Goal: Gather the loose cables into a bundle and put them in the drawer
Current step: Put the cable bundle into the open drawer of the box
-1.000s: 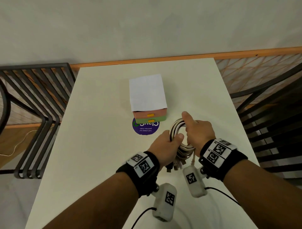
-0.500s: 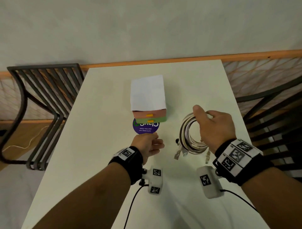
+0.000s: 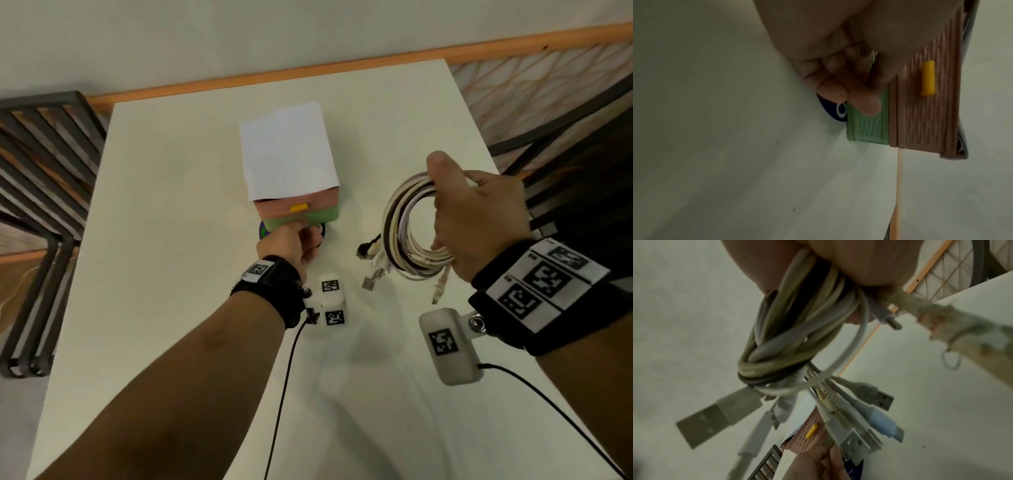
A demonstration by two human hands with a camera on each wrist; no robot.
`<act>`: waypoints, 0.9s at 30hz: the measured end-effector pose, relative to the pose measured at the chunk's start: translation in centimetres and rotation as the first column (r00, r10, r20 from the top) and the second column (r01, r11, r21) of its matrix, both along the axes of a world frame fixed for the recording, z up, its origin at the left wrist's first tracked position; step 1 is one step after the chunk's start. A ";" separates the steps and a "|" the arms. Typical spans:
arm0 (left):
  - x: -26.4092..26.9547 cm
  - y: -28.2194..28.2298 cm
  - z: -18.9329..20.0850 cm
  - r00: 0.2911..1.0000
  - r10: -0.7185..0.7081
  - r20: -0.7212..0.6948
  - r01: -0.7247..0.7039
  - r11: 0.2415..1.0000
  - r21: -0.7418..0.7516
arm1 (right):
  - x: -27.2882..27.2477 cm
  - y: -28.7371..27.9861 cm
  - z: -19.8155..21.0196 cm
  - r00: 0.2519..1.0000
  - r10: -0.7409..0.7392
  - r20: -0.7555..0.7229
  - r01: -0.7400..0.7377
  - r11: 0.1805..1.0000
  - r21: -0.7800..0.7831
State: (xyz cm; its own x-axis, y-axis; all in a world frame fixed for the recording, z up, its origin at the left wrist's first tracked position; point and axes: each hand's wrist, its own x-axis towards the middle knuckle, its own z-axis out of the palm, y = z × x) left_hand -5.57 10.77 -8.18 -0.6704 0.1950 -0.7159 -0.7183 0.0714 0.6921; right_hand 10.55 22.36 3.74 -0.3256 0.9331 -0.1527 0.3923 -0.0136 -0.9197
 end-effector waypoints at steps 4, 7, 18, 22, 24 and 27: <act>1.2 -1.2 0.3 1.000 0.000 -0.003 0.000 1.000 0.004 | -0.2 -0.5 -0.2 0.999 0.005 -0.039 -0.006 1.000 -0.010; 2.6 -3.0 0.6 0.998 -0.061 0.010 0.061 0.998 -0.009 | -0.2 -0.4 -0.1 0.998 0.001 -0.063 -0.002 1.000 -0.024; 1.9 -4.3 2.5 0.026 -0.823 -0.567 0.222 0.558 -0.800 | -1.1 -1.4 -0.7 0.999 0.006 -0.042 -0.009 0.997 -0.076; 1.9 -2.9 1.6 -0.009 -0.901 -0.433 0.282 0.413 -0.866 | -1.3 -1.7 -0.8 1.000 0.015 -0.005 -0.016 0.998 -0.056; 1.8 -2.6 1.7 0.033 -0.892 -0.451 0.329 0.436 -0.837 | -1.2 -1.8 -1.0 1.000 0.026 -0.005 -0.026 0.998 -0.051; 1.4 -2.0 1.9 0.060 -0.881 -0.469 0.351 0.458 -0.816 | -1.0 -1.7 -1.3 0.999 0.036 -0.007 -0.036 0.998 -0.048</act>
State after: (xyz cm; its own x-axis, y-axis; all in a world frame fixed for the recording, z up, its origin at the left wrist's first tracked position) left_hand -4.22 8.73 -6.25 -0.6408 0.7628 -0.0867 0.6283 0.5860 0.5118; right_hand 9.56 20.65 2.41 -0.3596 0.9124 -0.1953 0.3878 -0.0442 -0.9207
